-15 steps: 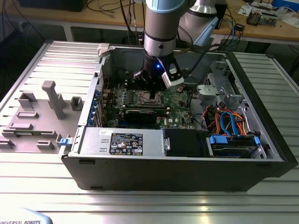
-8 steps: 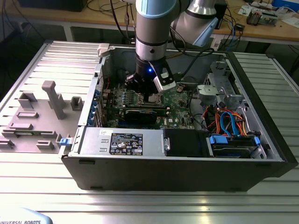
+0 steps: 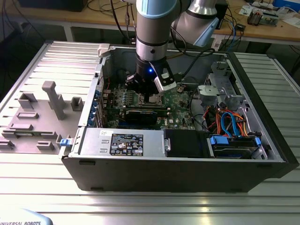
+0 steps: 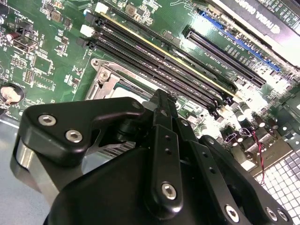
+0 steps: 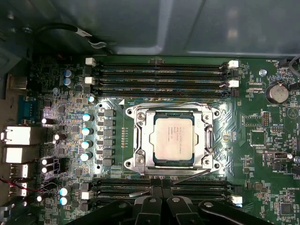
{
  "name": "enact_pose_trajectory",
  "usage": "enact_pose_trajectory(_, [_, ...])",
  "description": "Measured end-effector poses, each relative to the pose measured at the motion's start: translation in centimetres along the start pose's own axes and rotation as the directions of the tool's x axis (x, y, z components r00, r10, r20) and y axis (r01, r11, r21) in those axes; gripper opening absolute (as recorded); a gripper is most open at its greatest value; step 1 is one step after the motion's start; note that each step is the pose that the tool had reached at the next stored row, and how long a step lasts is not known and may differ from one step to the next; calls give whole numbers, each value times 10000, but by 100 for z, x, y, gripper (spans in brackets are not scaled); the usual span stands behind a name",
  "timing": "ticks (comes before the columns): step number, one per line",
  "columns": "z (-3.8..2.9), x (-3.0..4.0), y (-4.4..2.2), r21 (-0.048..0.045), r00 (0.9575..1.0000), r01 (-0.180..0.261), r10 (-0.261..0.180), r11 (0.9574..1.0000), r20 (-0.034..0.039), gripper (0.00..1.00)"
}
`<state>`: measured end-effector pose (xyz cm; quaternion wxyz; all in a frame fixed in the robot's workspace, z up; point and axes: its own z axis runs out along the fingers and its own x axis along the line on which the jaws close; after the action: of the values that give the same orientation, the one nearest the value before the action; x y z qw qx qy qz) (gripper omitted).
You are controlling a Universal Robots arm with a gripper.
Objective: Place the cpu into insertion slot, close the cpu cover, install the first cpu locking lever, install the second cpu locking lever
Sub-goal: 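Install the second cpu locking lever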
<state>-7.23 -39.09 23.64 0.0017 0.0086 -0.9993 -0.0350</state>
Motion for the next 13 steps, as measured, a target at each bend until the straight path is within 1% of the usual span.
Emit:
enact_pose_trajectory(3, [0,0,-3,-4,10000,1,-1,10000,-10,11])
enact_pose_trajectory(5, [-1,0,-12,-24,10000,-2,2,10000,-39,11])
enact_pose_trajectory(6, [-2,1,-31,-60,10000,-4,4,10000,-57,11])
enact_pose_trajectory(9, [-5,2,-84,-275,9999,-8,5,9996,-104,11])
enact_pose_trajectory(10, [-7,2,-105,-398,9999,-9,4,9992,-126,11])
enact_pose_trajectory(11, [-7,2,-113,-480,9999,-10,3,9988,-138,11])
enact_pose_trajectory(12, [-7,2,-122,-594,9999,-11,2,9982,-155,11])
enact_pose_trajectory(13, [-6,2,-127,-670,9999,-13,2,9978,-165,11])
